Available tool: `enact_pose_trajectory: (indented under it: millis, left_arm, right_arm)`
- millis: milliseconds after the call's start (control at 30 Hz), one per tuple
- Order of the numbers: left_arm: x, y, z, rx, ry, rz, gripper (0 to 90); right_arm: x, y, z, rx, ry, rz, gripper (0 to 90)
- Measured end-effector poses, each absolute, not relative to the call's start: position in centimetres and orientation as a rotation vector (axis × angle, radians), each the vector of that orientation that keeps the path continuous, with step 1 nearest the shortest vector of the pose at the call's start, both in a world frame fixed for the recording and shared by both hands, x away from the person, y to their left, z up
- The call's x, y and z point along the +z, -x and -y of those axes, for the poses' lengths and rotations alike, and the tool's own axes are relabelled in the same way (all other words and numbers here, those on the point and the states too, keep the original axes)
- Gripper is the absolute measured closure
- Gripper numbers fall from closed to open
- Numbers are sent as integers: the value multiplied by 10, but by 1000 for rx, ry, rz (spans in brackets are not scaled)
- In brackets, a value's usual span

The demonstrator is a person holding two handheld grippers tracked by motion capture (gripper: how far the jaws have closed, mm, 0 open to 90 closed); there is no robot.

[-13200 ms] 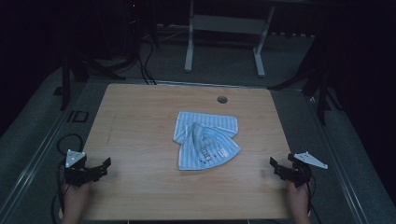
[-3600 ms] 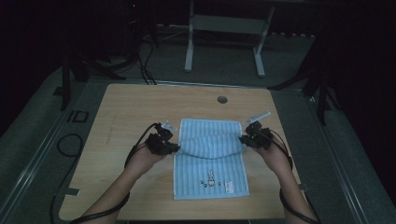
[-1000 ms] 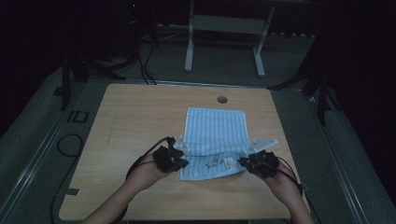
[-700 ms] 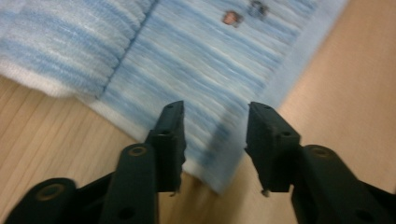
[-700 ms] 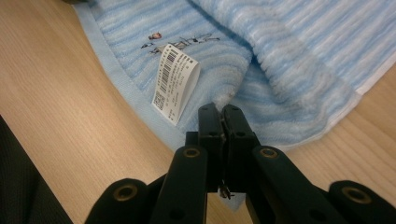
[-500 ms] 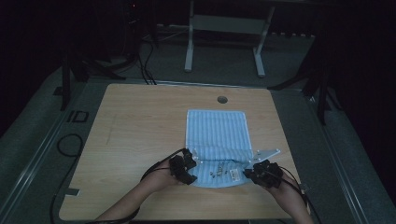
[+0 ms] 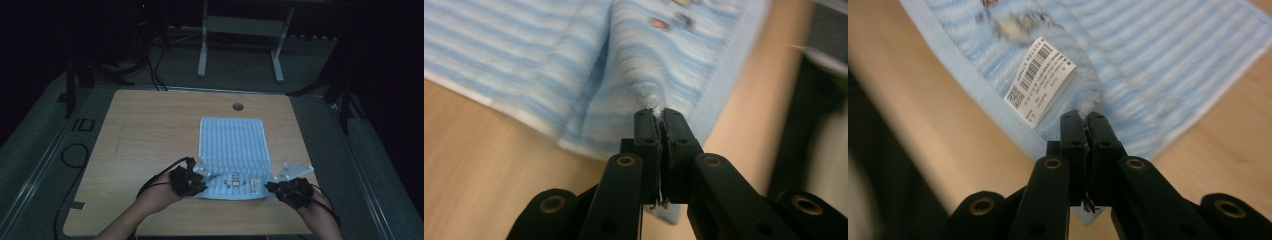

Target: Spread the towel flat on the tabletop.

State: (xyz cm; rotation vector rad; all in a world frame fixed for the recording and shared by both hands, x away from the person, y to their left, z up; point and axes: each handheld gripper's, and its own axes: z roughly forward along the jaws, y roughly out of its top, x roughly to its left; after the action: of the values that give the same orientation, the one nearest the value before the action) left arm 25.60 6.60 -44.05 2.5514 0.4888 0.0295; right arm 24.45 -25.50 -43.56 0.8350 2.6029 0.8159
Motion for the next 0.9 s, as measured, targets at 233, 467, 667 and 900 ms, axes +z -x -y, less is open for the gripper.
enact_pose_trajectory:
  millis: [233, 467, 667, 900]
  left_arm:
    - [-459, -248, -83, -74, -2585, -531, 599]
    - [-481, -294, -79, -15, -2522, -625, 529]
    - [-499, -328, -66, 48, -2526, -677, 526]
    - [-499, -356, -64, 75, -2529, -729, 504]
  right_arm:
    - [-431, -231, 283, 897, -970, -2543, 638]
    - [-438, -272, 281, 879, -1004, -2526, 629]
    - [-473, -323, 264, 796, -1033, -2590, 629]
    - [-494, -366, 258, 691, -1071, -2633, 578]
